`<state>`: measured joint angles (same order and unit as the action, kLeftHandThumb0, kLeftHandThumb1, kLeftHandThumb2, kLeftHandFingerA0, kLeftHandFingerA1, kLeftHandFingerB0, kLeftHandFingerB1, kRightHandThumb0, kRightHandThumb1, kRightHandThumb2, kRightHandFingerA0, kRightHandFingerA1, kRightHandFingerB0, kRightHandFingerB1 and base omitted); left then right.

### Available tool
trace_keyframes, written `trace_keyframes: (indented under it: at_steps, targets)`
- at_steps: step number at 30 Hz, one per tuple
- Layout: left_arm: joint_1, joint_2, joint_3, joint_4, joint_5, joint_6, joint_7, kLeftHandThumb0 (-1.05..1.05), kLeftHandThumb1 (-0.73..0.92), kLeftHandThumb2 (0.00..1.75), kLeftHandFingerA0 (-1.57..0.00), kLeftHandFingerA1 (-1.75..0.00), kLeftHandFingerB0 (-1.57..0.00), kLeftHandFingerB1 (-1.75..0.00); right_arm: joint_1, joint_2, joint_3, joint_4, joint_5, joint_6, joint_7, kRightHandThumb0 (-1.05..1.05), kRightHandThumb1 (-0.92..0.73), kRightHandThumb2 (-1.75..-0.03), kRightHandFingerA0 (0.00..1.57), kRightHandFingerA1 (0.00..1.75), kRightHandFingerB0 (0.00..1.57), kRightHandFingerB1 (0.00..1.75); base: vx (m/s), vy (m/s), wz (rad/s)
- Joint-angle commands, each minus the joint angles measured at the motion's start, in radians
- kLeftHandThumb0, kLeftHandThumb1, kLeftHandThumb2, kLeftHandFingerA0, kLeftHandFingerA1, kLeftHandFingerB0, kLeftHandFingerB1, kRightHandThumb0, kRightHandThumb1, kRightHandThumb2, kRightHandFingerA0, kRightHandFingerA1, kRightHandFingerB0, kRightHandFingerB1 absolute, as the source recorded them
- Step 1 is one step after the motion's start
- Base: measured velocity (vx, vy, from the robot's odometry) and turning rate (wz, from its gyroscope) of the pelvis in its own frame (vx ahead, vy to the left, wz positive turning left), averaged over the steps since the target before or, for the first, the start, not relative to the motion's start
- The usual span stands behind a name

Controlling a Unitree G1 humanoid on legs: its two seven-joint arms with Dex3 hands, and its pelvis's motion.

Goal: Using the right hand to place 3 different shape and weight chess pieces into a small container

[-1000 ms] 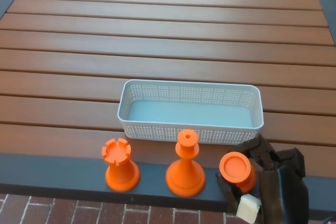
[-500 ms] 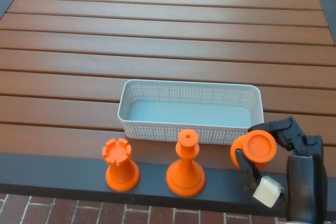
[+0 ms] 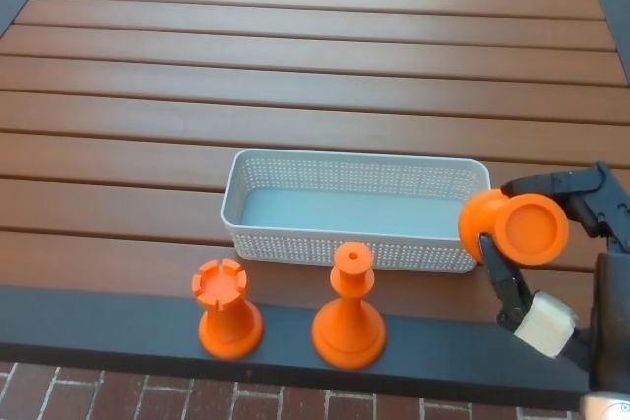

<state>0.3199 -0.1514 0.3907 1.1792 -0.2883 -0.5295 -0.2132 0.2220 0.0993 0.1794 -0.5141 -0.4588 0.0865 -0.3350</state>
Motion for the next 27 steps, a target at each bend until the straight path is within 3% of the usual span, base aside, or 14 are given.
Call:
trace_keyframes:
  at_steps: [1, 6, 21, 24, 25, 27]
  targets:
    - [0.011, 0.008, 0.035, 0.000, -0.039, -0.007, -0.053, -0.06, 0.47, 1.08, -1.16, -1.31, -1.01, -1.11, -0.044, -0.027, -0.017, -0.073, 0.000, 0.039, 0.074, -0.20, -0.62, -0.93, 0.81, 1.60, 0.76, 1.32, 0.00, 0.000, 0.00]
    - [0.013, 0.012, 0.042, -0.001, -0.030, -0.004, -0.040, -0.08, 0.44, 1.11, -1.16, -1.31, -1.01, -1.12, -0.075, -0.031, -0.025, -0.084, -0.002, 0.088, 0.107, -0.21, -0.63, -0.91, 0.82, 1.59, 0.77, 1.31, 0.00, 0.000, 0.00]
    - [0.013, 0.012, 0.042, 0.000, -0.031, -0.005, -0.042, -0.08, 0.44, 1.11, -1.16, -1.31, -1.01, -1.12, -0.077, -0.023, -0.030, -0.093, -0.008, 0.103, 0.124, -0.21, -0.63, -0.91, 0.82, 1.59, 0.77, 1.31, 0.00, 0.000, 0.00]
    - [0.013, 0.019, 0.033, 0.002, -0.014, -0.006, -0.012, -0.06, 0.45, 1.11, -1.15, -1.34, -1.01, -1.14, -0.147, -0.029, -0.050, -0.054, 0.004, 0.136, 0.144, -0.20, -0.64, -0.88, 0.84, 1.58, 0.78, 1.29, 0.00, 0.000, 0.00]
    - [0.026, 0.032, 0.043, 0.001, -0.034, -0.015, -0.086, -0.08, 0.47, 1.14, -1.03, -1.47, -0.96, -1.20, -0.297, -0.044, -0.075, 0.113, 0.037, 0.160, 0.168, -0.14, -0.57, -1.08, 0.87, 1.65, 0.78, 1.44, 0.00, 0.000, 0.00]
    - [0.043, 0.048, 0.056, -0.002, -0.063, -0.026, -0.182, -0.08, 0.47, 1.14, -1.03, -1.47, -0.96, -1.20, -0.476, -0.061, -0.104, 0.318, 0.076, 0.185, 0.196, -0.14, -0.57, -1.08, 0.87, 1.65, 0.78, 1.44, -0.01, -0.004, -0.05]
